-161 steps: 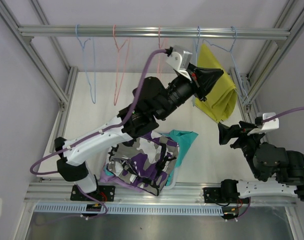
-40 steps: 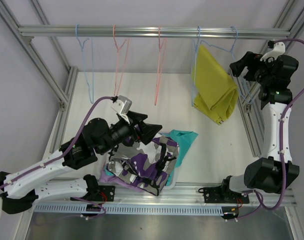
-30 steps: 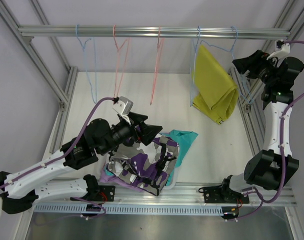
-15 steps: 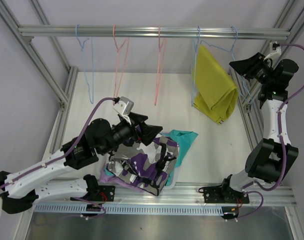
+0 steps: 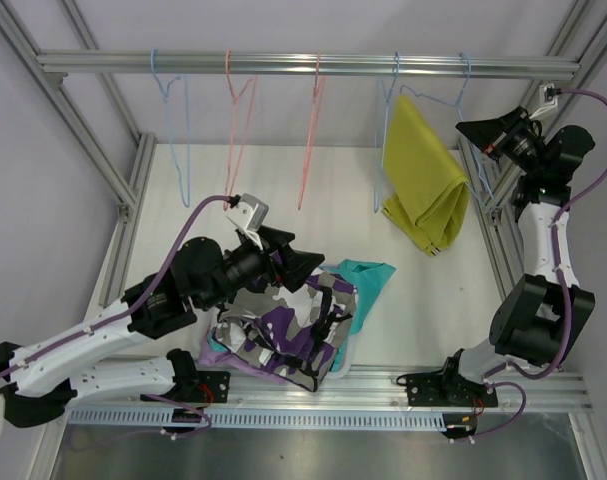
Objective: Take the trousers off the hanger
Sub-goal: Pick up the hanger from the clothesline.
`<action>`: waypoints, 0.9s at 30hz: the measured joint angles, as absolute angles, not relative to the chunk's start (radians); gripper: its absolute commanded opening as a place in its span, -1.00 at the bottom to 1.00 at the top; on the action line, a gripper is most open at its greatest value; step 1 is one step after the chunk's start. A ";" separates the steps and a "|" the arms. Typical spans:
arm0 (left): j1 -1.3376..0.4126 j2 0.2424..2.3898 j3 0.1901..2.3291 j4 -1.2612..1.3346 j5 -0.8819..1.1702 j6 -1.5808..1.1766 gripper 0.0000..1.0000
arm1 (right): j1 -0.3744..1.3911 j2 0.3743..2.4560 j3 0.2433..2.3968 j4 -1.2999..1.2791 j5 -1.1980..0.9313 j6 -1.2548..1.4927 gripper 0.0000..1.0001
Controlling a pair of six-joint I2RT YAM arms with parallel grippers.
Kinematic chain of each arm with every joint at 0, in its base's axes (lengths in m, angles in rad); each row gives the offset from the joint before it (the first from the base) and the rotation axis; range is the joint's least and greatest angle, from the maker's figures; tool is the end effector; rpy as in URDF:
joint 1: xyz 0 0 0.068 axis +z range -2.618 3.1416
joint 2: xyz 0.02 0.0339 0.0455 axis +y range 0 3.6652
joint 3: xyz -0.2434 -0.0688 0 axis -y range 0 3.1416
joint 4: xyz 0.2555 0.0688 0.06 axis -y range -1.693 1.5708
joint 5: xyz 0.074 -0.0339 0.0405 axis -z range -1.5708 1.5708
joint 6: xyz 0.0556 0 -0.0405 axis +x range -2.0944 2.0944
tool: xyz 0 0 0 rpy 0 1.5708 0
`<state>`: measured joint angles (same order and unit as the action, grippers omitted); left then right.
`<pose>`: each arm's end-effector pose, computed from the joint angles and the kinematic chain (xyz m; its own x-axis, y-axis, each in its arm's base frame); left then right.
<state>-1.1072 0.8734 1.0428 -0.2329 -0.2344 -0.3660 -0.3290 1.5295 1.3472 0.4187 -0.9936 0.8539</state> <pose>0.1158 -0.2028 0.3942 -0.3008 -0.1769 -0.9372 0.7054 0.6200 -0.3434 0.3686 -0.0766 0.3938 -0.3027 0.5380 -0.7867 -0.5578 0.5693 0.6039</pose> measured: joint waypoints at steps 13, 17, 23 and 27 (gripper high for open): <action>-1.108 0.843 1.026 -0.257 -0.237 -0.368 0.75 | -0.242 1.511 1.506 0.266 -0.936 0.839 -1.00; -1.108 0.841 1.026 -0.264 -0.238 -0.373 0.74 | -0.223 1.467 1.611 0.175 -0.891 0.787 -1.00; -1.108 0.820 1.026 -0.298 -0.252 -0.388 0.72 | -0.216 1.364 1.646 0.023 -0.823 0.707 -1.00; -1.108 0.803 1.024 -0.318 -0.253 -0.402 0.72 | -0.216 1.302 1.646 -0.060 -0.765 0.649 -1.00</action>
